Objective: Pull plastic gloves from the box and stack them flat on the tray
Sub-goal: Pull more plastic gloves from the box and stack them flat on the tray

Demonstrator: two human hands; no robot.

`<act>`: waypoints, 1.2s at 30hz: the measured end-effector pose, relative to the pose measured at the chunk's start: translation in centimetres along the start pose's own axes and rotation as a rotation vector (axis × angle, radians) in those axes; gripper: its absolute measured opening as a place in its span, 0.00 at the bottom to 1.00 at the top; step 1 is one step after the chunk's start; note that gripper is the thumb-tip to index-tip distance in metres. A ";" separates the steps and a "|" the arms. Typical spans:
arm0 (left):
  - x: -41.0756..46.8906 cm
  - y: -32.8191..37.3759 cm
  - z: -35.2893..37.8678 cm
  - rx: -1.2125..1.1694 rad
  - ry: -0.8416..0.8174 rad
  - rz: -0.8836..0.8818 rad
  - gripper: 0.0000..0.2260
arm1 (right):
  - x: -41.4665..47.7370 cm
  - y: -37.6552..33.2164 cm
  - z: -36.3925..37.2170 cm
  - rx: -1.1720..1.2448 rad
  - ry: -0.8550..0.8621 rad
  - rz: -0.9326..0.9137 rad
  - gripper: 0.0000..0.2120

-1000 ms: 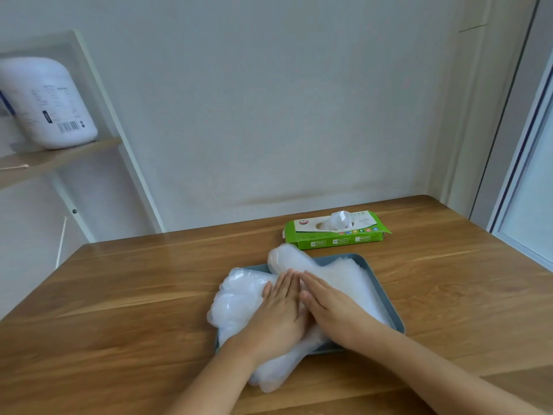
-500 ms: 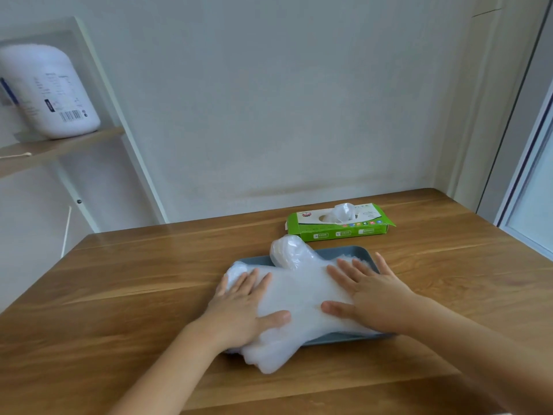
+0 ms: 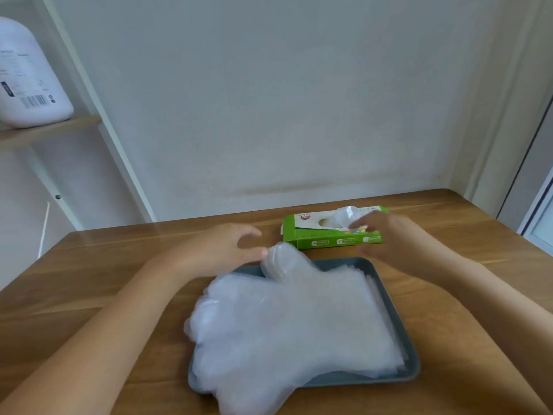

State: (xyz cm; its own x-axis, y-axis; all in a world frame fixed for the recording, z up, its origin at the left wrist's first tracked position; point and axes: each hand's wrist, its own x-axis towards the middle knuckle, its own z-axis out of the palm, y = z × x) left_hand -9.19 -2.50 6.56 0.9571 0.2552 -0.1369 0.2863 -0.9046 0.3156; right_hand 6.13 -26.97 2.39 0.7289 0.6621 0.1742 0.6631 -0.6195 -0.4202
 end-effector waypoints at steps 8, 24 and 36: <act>9.1 4.0 3.0 -0.069 -0.132 0.130 0.23 | 7.8 4.2 1.9 0.057 0.073 -0.004 0.32; 12.1 5.9 5.8 0.122 -0.288 0.146 0.26 | 10.5 5.7 1.6 0.592 0.148 0.203 0.21; 12.6 8.5 7.0 -0.049 -0.055 0.264 0.37 | 10.6 4.7 1.6 0.923 0.011 0.416 0.13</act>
State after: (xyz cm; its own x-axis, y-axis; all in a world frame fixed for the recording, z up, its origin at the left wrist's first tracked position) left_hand 4.99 -9.33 0.90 0.9956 -0.0070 -0.0939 0.0305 -0.9195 0.3920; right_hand 16.69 -22.18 0.83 0.8766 0.4614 -0.1365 -0.0312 -0.2286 -0.9730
